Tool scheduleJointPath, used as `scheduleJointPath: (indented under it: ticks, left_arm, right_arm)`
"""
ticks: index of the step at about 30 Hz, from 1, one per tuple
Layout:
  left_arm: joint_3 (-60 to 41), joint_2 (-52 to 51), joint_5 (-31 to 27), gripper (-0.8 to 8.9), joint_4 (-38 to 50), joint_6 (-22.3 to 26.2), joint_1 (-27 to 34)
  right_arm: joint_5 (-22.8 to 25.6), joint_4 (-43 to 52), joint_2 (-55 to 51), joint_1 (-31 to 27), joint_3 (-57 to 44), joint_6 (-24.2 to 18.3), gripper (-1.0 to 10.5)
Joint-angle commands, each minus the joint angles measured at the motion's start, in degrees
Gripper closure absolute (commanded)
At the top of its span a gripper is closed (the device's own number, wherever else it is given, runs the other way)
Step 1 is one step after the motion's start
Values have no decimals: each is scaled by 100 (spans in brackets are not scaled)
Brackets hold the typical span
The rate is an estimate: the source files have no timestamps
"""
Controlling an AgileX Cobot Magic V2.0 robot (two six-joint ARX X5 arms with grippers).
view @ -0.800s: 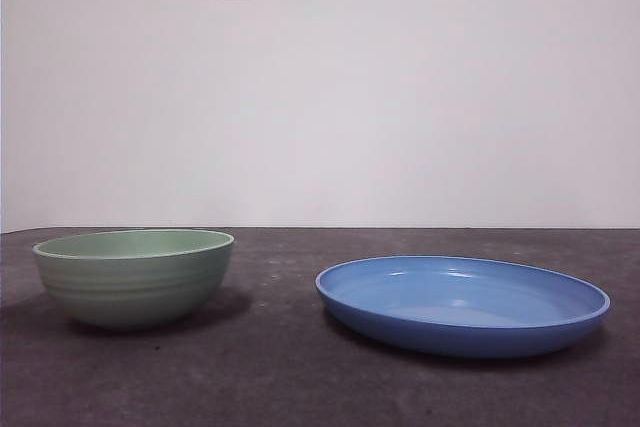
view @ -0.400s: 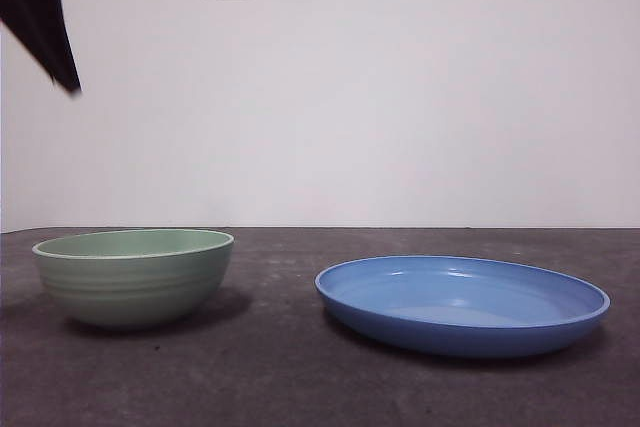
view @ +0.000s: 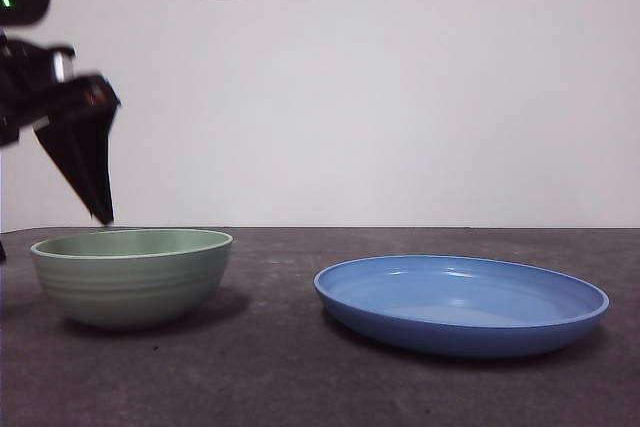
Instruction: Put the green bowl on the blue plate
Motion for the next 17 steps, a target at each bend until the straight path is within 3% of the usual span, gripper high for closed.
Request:
scheduleJointPath:
  ticks: [1,5,17]
  left_arm:
    - [105,334,-4,166,144,46,-24]
    - [105,577,-7,183,267,46,-24]
    - [105,739,-13,744,409,48,-22]
  right_arm:
    - [-11,33,22,15,98,-44,350]
    - [7,33,22,15,98,-46,350]
    - [48,33,22,15,98,-59,350]
